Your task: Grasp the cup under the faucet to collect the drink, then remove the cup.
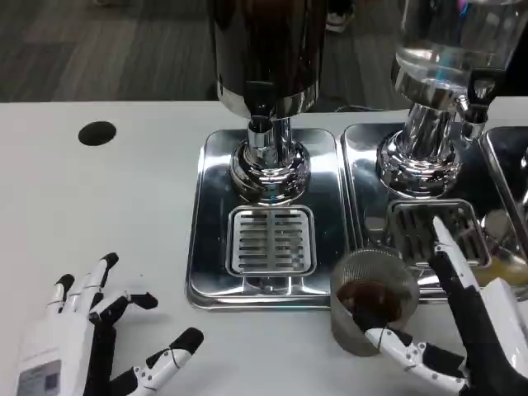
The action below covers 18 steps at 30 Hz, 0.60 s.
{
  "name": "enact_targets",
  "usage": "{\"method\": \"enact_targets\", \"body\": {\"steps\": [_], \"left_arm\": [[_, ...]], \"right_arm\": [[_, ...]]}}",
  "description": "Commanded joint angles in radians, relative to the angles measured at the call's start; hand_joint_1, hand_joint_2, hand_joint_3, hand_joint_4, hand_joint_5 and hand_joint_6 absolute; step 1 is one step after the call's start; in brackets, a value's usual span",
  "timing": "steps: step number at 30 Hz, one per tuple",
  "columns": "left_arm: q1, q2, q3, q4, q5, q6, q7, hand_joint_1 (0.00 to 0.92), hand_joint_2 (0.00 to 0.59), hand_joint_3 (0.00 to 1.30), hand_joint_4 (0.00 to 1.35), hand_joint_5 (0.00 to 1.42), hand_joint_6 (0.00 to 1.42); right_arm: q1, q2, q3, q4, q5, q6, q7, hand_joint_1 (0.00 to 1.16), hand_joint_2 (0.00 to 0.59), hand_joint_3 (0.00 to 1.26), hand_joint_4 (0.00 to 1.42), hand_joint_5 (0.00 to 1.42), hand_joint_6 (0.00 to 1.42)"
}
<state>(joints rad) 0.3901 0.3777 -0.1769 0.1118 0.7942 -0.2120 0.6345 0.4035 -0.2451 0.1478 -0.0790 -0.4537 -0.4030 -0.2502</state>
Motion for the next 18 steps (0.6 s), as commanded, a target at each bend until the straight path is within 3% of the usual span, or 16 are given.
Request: {"method": "enact_targets", "body": {"steps": [1, 8, 12, 15, 18], "left_arm": [[0.001, -0.001, -0.005, -0.001, -0.003, -0.006, -0.006, 0.0, 0.103, 0.54, 0.0, 0.14, 0.05], [0.004, 0.0, 0.003, 0.001, -0.017, -0.02, -0.001, 0.0, 0.103, 0.54, 0.0, 0.14, 0.05], [0.007, -0.001, 0.01, 0.016, -0.035, -0.036, 0.005, 0.0, 0.103, 0.47, 0.0, 0.14, 0.05], [0.024, 0.005, 0.019, 0.01, -0.042, -0.047, 0.021, 0.0, 0.113, 0.42, 0.0, 0.14, 0.05], [0.037, 0.005, 0.031, 0.019, -0.056, -0.071, 0.034, 0.0, 0.118, 0.38, 0.0, 0.14, 0.05]], "right_arm": [[0.021, 0.013, -0.04, -0.01, 0.114, -0.046, 0.032, 0.57, 0.176, 0.0, 0.0, 0.0, 0.1], [0.035, 0.022, -0.135, -0.058, 0.19, -0.062, 0.043, 0.47, 0.181, 0.0, 0.0, 0.0, 0.07], [-0.015, 0.024, -0.211, -0.053, 0.184, -0.027, 0.024, 0.46, 0.247, 0.0, 0.0, 0.0, 0.07], [-0.055, -0.003, -0.251, -0.033, 0.125, 0.012, 0.02, 0.43, 0.296, 0.04, 0.0, 0.0, 0.05], [-0.08, -0.027, -0.258, 0.01, 0.049, 0.041, 0.006, 0.32, 0.374, 0.09, 0.0, 0.0, 0.05]]}}
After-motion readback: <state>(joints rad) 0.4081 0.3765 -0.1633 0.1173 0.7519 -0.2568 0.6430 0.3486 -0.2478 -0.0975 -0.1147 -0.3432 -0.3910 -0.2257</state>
